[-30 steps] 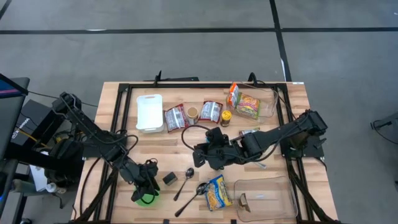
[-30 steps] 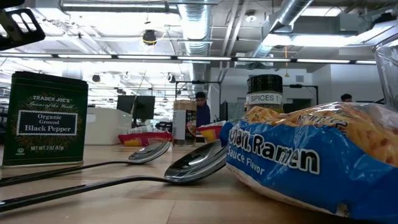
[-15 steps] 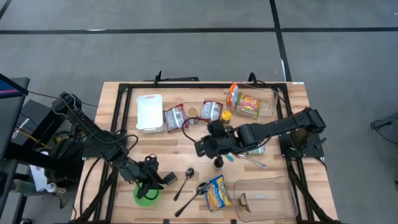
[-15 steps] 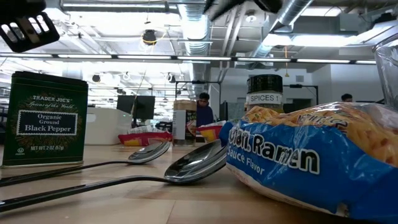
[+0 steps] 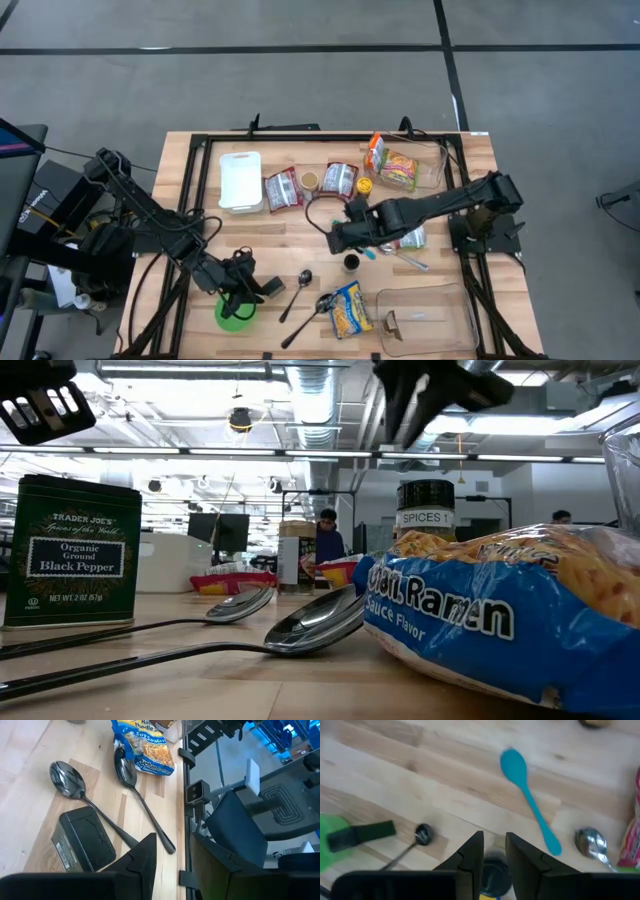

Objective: Pick & Place Food Item
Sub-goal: Put the green spice bottle into the bottom transparent bin

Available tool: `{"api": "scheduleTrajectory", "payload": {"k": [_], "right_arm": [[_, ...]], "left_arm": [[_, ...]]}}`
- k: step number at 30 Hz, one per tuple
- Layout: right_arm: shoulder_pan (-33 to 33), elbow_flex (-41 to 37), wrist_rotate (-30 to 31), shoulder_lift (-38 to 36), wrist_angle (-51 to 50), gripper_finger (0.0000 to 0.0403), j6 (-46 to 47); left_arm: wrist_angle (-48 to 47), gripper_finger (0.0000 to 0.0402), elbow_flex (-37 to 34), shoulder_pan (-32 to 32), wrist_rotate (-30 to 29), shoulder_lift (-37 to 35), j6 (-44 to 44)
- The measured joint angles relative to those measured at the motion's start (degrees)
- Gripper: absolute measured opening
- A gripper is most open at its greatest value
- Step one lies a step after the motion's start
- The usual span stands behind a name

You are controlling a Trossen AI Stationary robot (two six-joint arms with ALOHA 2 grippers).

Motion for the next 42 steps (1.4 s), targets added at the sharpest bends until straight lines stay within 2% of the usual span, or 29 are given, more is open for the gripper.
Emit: {"api": "scheduleTrajectory", "payload": {"k": [7,16,19,24,30,34,42], "right_arm": [[1.8,-2.6,-1.4,0.0,-0.2,0.0111,3.4],[2.2,-2.6,-1.3,0.0,-0.2,0.0224,3.3],[2.2,-2.6,-1.3,0.0,0.2,0.0247,3.1],[2.5,-2.6,-0.4,0.0,3.5,0.0254,3.2],[3.3,-2.6,3.4,0.0,3.4,0.0254,4.9],[3.7,-2.6,3.6,0.2,3.4,0.0254,4.9],[4.6,-2.9,3.4,6.0,4.5,0.0254,4.8]], "left_arm": [[0.0,0.0113,0.0,0.0,-0.2,0.0,0.0],[0.0,0.0113,0.0,0.0,-0.2,0.0,0.0],[0.0,0.0113,0.0,0.0,-0.2,0.0,0.0],[0.0,0.0113,0.0,0.0,-0.1,0.0,0.0],[0.0,0.0113,0.0,0.0,-0.1,0.0,0.0],[0.0,0.0113,0.0,0.0,-0.1,0.0,0.0],[0.0,0.0113,0.0,0.0,-0.1,0.0,0.0]]}}
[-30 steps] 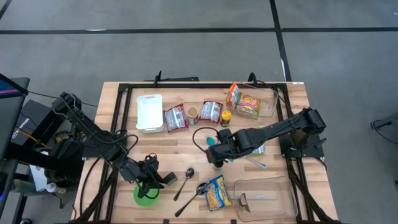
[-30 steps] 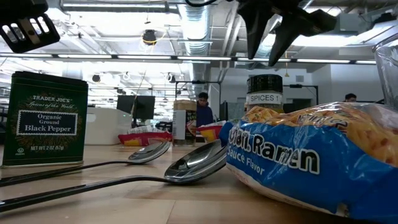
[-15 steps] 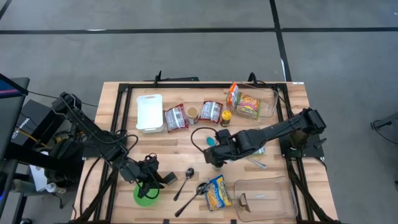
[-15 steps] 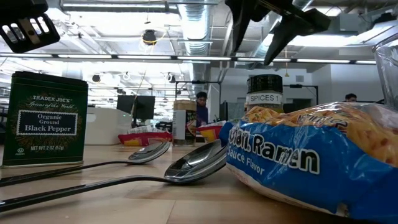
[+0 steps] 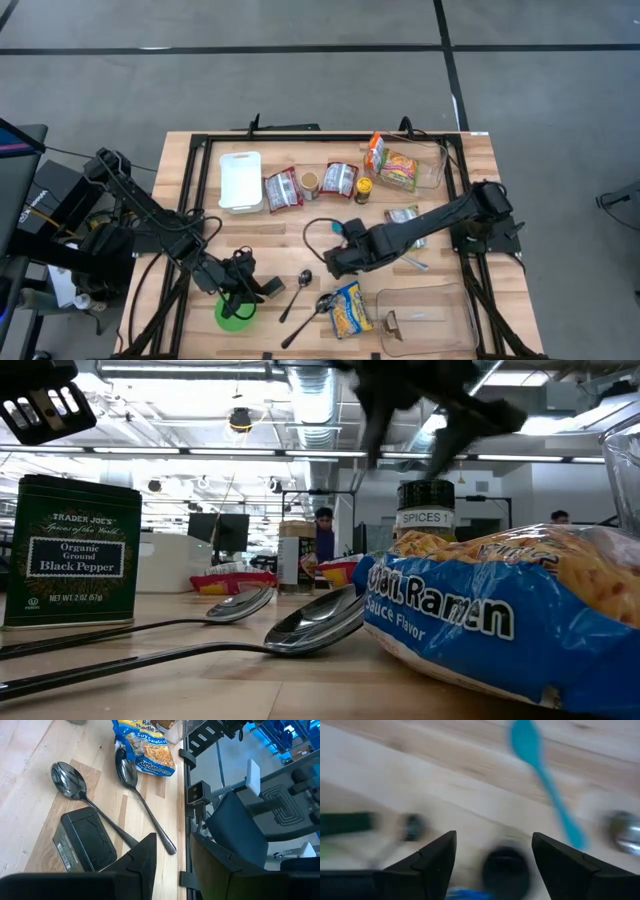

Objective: Pick & Place Food Item
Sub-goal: Put the green spice bottle into the bottom transparent bin

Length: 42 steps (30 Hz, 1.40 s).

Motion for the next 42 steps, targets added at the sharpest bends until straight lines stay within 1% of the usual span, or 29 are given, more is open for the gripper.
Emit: {"api": "scheduleTrajectory", "payload": {"k": [2,3,5,7,9,11,13,15,25,34,39,42], "right_arm": [[0.0,0.5,0.0,1.5,3.6,0.0254,-0.2],[0.0,0.4,0.0,1.8,3.7,0.0254,-0.2],[0.3,0.1,0.1,2.3,1.8,0.0254,-0.4],[0.5,0.6,0.1,3.6,3.5,0.0254,0.3],[0.7,0.0,-0.1,3.6,-0.5,0.0254,0.9],[0.9,0.6,-0.2,3.9,1.4,0.0254,1.4],[1.2,0.1,-0.5,4.0,-0.9,0.0254,1.4],[1.3,0.3,-1.1,4.2,0.5,0.0254,1.5],[2.2,0.3,-1.7,4.2,-0.2,0.0254,1.5],[2.5,0.3,-5.9,4.2,-0.5,0.0254,1.0],[3.0,0.3,-6.7,4.2,-0.5,0.0254,1.1],[3.3,0.3,-8.8,4.2,-0.5,0.0254,1.0]], "left_arm": [[0.0,0.0113,0.0,0.0,0.0,0.0,0.0],[0.1,0.0113,0.0,0.0,0.0,0.0,0.0],[0.4,0.0113,0.0,0.0,0.0,0.0,0.0],[0.5,0.0113,0.0,0.0,0.0,0.0,0.0],[0.8,0.0113,0.0,0.0,0.0,0.0,0.0],[0.6,0.0113,0.0,0.0,0.0,0.0,0.0],[0.9,0.0113,0.0,0.0,0.0,0.0,0.0],[0.6,0.0113,0.0,0.0,0.0,0.0,0.0],[0.8,0.0113,0.0,0.0,0.0,0.0,0.0],[0.8,0.0113,0.0,0.0,0.0,0.0,0.0],[0.8,0.0113,0.0,0.0,0.0,0.0,0.0],[0.8,0.0113,0.0,0.0,0.0,0.0,0.0]]}}
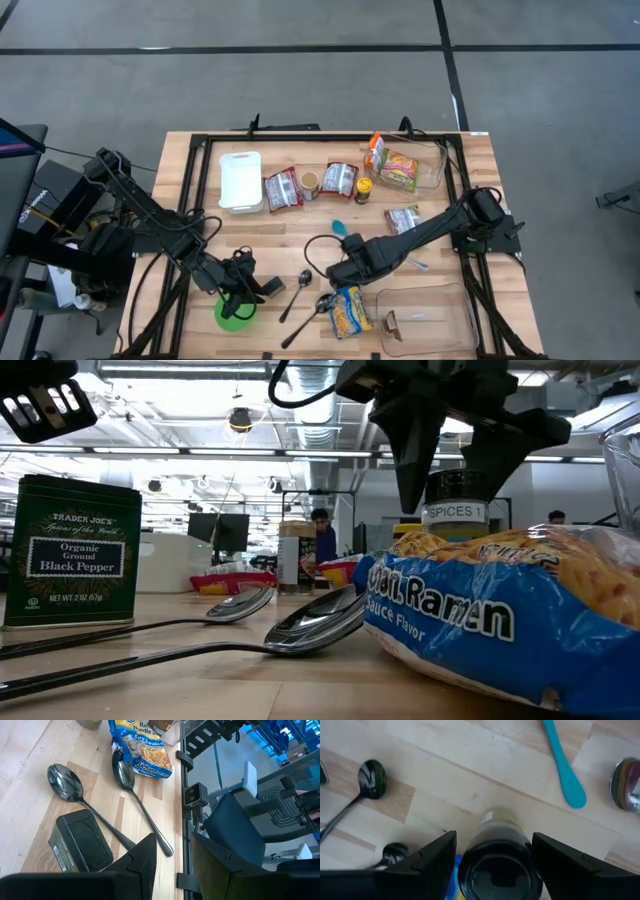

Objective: Pick & Place Food Item
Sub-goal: Put the green spice bottle into the bottom transparent bin

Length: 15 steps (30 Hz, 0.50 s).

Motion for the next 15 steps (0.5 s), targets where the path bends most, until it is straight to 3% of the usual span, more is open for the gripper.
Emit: {"api": "scheduleTrajectory", "payload": {"k": [15], "right_arm": [[0.0,0.0,-2.1,0.0,0.0,0.0254,0.0]], "left_arm": [[0.0,0.0113,0.0,0.0,0.0,0.0,0.0]]}}
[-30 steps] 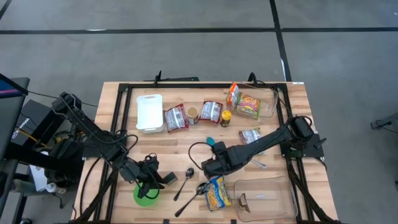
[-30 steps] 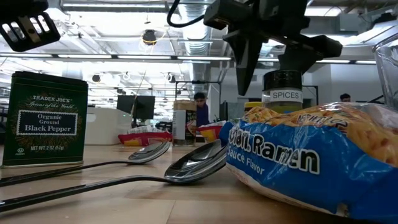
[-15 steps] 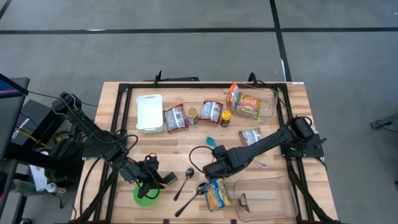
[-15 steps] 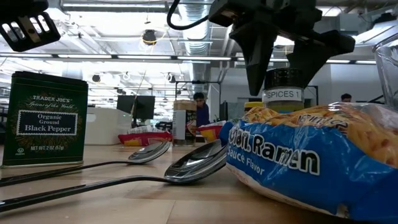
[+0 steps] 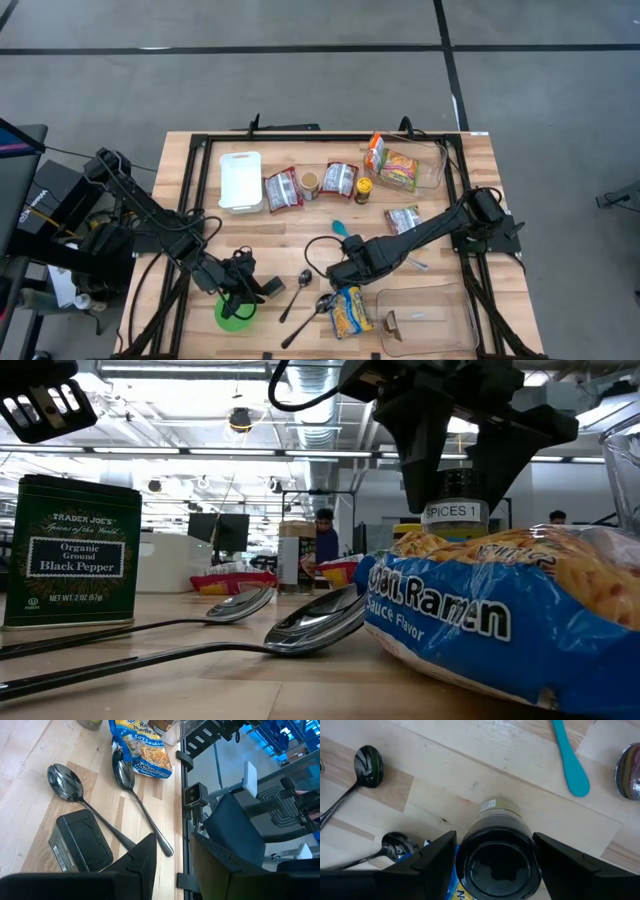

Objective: Pick & Place Food Item
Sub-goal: Put the green spice bottle into the bottom transparent bin

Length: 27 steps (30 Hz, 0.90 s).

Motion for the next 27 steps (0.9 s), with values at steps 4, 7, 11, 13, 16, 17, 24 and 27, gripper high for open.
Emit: {"api": "scheduleTrajectory", "payload": {"k": [4,7,11,13,16,17,24,27], "right_arm": [[-0.1,0.0,0.0,0.0,0.0,0.0251,0.1],[-0.1,0.0,0.0,0.0,0.0,0.0236,0.1],[-0.1,0.0,0.0,-0.1,0.0,0.0203,0.1],[-0.1,0.0,0.0,-0.1,0.0,0.0198,0.1],[-0.1,0.0,0.0,-0.1,0.0,0.0206,0.1],[-0.1,0.0,0.0,-0.1,0.0,0.0214,0.1],[-0.1,0.0,0.0,-0.1,0.0,0.0216,0.1],[-0.1,0.0,0.0,-0.1,0.0,0.0196,0.1]], "left_arm": [[0.0,0.0113,0.0,0.0,0.0,0.0,0.0],[0.0,0.0113,0.0,0.0,0.0,0.0,0.0],[0.0,0.0113,0.0,0.0,0.0,0.0,0.0],[0.0,0.0113,0.0,0.0,0.0,0.0,0.0],[0.0,0.0113,0.0,0.0,0.0,0.0,0.0],[0.0,0.0113,0.0,0.0,0.0,0.0,0.0],[0.0,0.0113,0.0,0.0,0.0,0.0,0.0],[0.0,0.0113,0.0,0.0,0.0,0.0,0.0]]}}
